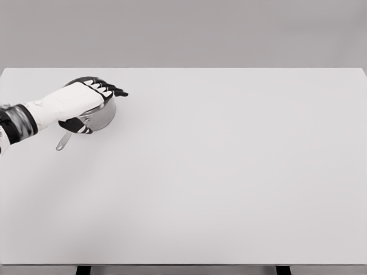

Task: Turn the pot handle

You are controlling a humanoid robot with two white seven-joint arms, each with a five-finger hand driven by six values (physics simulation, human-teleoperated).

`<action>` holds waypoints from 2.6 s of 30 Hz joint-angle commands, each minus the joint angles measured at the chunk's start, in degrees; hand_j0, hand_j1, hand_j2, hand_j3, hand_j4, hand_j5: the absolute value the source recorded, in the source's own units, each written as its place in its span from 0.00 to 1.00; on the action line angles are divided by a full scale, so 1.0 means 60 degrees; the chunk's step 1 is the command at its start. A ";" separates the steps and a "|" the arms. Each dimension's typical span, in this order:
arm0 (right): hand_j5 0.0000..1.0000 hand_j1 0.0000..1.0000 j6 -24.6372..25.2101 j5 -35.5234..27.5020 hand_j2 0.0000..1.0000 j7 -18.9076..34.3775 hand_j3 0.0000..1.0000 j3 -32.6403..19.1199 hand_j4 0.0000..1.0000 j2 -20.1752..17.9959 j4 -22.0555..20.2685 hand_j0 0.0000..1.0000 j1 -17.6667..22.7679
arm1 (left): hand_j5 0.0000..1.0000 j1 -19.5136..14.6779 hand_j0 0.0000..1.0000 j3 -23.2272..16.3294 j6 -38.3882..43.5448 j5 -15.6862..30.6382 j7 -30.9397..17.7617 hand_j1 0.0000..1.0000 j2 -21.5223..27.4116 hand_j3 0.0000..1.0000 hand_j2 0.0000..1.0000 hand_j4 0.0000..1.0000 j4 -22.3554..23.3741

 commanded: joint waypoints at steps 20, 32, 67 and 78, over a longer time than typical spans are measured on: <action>1.00 1.00 0.0000 0.0006 1.00 -0.0001 1.00 -0.0001 1.00 -0.0001 0.0000 1.00 -0.0015 | 1.00 0.0644 1.00 0.0091 0.0089 -0.2271 -0.0025 1.00 0.0085 1.00 1.00 1.00 0.0014; 1.00 1.00 0.0000 0.0006 1.00 -0.0001 1.00 -0.0001 1.00 -0.0001 0.0000 1.00 0.0000 | 1.00 0.0747 1.00 0.0120 0.0104 -0.2417 0.0077 1.00 0.0114 1.00 1.00 1.00 0.0029; 1.00 1.00 0.0000 0.0006 1.00 0.0014 1.00 -0.0001 1.00 -0.0001 0.0000 1.00 0.0000 | 1.00 0.0879 1.00 0.0574 0.0089 -0.2432 0.0077 1.00 0.1008 1.00 1.00 1.00 0.0029; 1.00 1.00 -0.0014 0.0006 1.00 -0.0001 1.00 -0.0001 1.00 -0.0001 0.0000 1.00 0.0000 | 1.00 0.1157 1.00 0.0955 0.0089 -0.2754 0.0092 1.00 0.1037 1.00 1.00 1.00 0.0058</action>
